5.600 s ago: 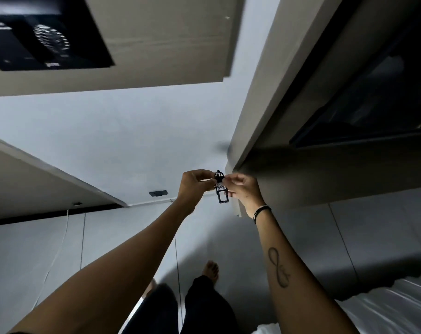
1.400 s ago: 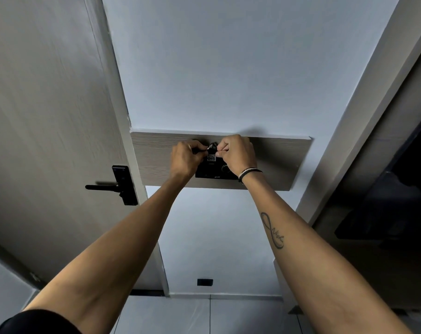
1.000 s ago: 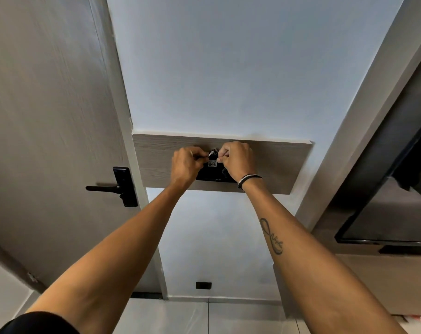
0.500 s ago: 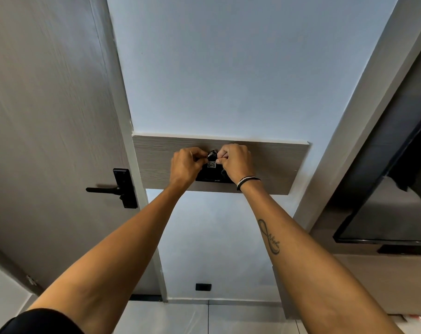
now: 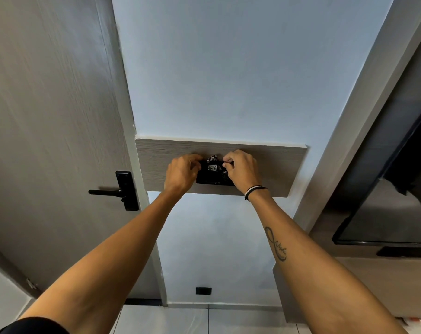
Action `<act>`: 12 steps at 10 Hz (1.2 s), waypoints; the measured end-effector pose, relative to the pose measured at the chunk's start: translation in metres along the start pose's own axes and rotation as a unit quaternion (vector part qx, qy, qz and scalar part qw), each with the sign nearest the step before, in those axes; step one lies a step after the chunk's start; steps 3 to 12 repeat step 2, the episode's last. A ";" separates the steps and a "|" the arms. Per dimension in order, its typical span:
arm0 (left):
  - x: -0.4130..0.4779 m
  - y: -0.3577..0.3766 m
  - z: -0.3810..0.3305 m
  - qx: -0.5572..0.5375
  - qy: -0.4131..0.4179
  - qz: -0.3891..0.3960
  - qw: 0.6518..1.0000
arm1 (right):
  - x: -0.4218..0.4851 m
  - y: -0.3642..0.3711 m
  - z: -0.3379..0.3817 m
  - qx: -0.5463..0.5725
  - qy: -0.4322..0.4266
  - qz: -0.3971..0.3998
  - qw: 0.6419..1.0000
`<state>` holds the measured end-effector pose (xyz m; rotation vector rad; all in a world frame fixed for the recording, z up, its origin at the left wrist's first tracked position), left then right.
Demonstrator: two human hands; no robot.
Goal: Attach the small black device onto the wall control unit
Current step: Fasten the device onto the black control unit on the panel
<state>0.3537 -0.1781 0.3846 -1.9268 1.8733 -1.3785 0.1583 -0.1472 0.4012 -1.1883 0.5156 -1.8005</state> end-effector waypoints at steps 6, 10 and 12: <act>-0.013 -0.011 0.007 0.190 0.088 -0.019 0.978 | -0.013 -0.017 -0.016 -0.150 0.001 -0.072 0.986; -0.013 -0.011 0.007 0.190 0.088 -0.019 0.978 | -0.013 -0.017 -0.016 -0.150 0.001 -0.072 0.986; -0.013 -0.011 0.007 0.190 0.088 -0.019 0.978 | -0.013 -0.017 -0.016 -0.150 0.001 -0.072 0.986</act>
Point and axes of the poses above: each hand's wrist, its own x-axis towards the middle knuckle, its own y-axis out of the palm, z = x × y, the point moved 4 cm from there along x, towards the middle knuckle, and after that the axes turned 5 degrees about y, right-handed, at the moved point
